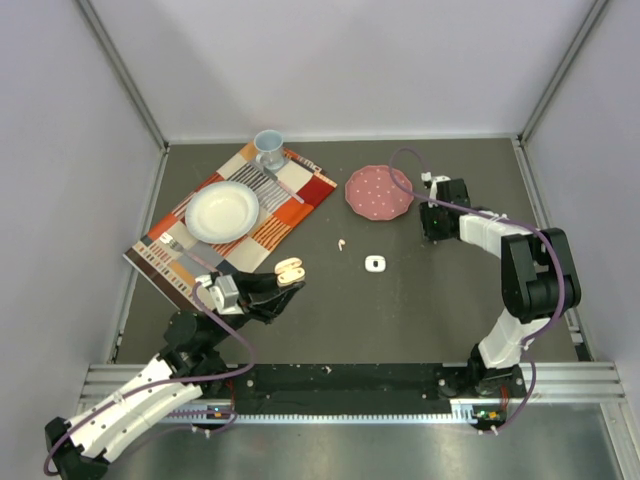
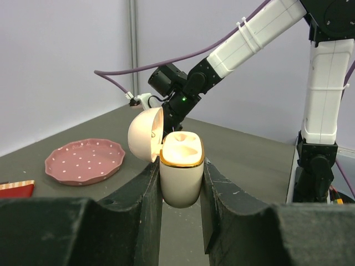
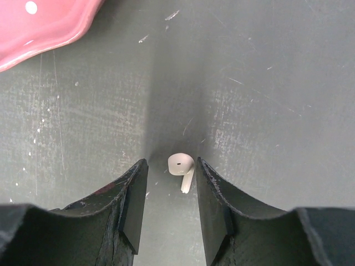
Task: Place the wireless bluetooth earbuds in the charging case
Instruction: Pick up the right earbud from the center of the board.
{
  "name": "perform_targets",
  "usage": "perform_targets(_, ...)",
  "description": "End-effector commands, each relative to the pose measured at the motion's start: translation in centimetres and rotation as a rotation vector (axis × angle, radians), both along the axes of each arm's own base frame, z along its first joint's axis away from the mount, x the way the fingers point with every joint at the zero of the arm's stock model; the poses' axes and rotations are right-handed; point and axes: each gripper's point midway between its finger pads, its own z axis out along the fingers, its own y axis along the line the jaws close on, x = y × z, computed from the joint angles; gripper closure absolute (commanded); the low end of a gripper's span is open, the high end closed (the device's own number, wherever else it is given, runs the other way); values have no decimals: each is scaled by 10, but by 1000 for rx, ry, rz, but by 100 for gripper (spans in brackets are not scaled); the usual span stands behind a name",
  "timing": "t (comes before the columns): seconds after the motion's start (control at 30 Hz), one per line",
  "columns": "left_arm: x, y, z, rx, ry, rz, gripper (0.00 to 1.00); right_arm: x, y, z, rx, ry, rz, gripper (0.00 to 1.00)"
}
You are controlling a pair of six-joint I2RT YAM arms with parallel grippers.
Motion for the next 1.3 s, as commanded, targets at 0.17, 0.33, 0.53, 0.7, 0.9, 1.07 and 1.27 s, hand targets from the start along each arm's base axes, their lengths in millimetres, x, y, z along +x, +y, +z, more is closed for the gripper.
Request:
perform_targets(0.17,-4,3,25,-42,-55,-1,100,2,-7,-2,-16,-6,6,61)
perform_targets(0.33,-3,3,25,-40,-56,3,100,3,-13,-1,-46,-15,-10,64)
perform_targets(0.53,-3,0,23,-32,-47,-9,100,4,-13,-2,-45,-11,-8,68)
perform_targets(0.7,-4,-1,21,-29,-40,-16,100,2,-11,-7,-39,7,0,69)
perform_targets(0.9,-3,-1,22,-31,-36,-13,100,1,-9,-11,-31,25,15,69)
perform_targets(1.07,-2,-1,21,-25,-34,-13,100,2,-10,-10,-32,23,14,69)
perform_targets(1.27,-2,-2,20,-26,-27,-16,100,5,-12,-10,-48,24,14,65)
